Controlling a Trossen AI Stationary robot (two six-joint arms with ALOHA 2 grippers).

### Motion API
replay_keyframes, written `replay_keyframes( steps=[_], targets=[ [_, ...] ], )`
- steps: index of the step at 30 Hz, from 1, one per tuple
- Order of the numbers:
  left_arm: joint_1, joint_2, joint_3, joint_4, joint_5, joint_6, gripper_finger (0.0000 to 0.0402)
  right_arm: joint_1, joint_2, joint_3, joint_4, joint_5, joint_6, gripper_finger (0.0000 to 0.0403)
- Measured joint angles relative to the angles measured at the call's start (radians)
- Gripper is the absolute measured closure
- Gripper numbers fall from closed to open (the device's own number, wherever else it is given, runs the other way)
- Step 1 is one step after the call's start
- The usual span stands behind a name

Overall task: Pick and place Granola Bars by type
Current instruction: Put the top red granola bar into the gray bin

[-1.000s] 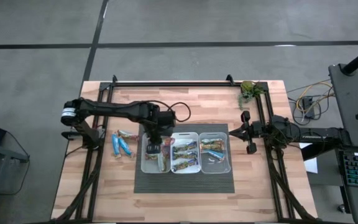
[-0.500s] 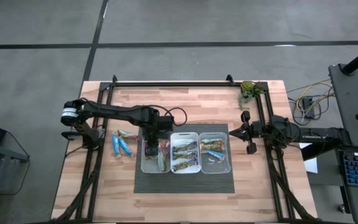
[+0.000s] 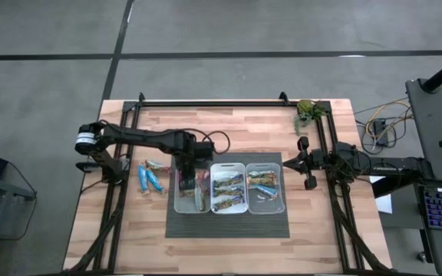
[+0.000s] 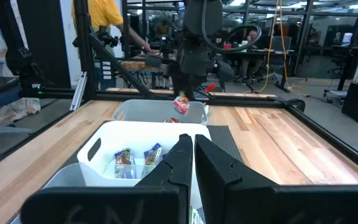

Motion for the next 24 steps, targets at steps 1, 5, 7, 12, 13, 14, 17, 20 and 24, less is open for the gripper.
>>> replay_keyframes(
  steps=[1, 5, 7, 12, 13, 14, 17, 20, 24],
  targets=[
    [0.002, 0.0, -0.001, 0.0, -0.005, 0.0, 0.0336, 0.0, 0.0, 0.0, 0.0, 0.0, 0.0, 0.0394],
    [0.009, 0.0, -0.002, 0.0, -0.029, 0.0, 0.0336, 0.0, 0.0, 0.0, 0.0, 0.0, 0.0, 0.0394],
    [0.01, 0.0, -0.002, 0.0, -0.047, 0.001, 0.0336, 0.0, 0.0, 0.0, 0.0, 0.0, 0.0, 0.0394],
    [0.01, 0.0, -0.002, 0.0, -0.047, 0.001, 0.0336, 0.0, 0.0, 0.0, 0.0, 0.0, 0.0, 0.0394],
    [0.01, 0.0, -0.002, 0.0, -0.048, 0.001, 0.0336, 0.0, 0.0, 0.0, 0.0, 0.0, 0.0, 0.0394],
    [0.01, 0.0, -0.002, 0.0, -0.048, 0.001, 0.0336, 0.0, 0.0, 0.0, 0.0, 0.0, 0.0, 0.0394],
    [0.01, 0.0, -0.002, -0.001, -0.048, 0.001, 0.0336, 0.0, 0.0, 0.0, 0.0, 0.0, 0.0, 0.0394],
    [0.01, 0.0, -0.002, -0.003, -0.048, 0.001, 0.0336, 0.0, 0.0, 0.0, 0.0, 0.0, 0.0, 0.0394],
    [0.01, 0.0, -0.002, -0.003, -0.047, 0.001, 0.0334, 0.0, 0.0, 0.0, 0.0, 0.0, 0.0, 0.0394]
  ],
)
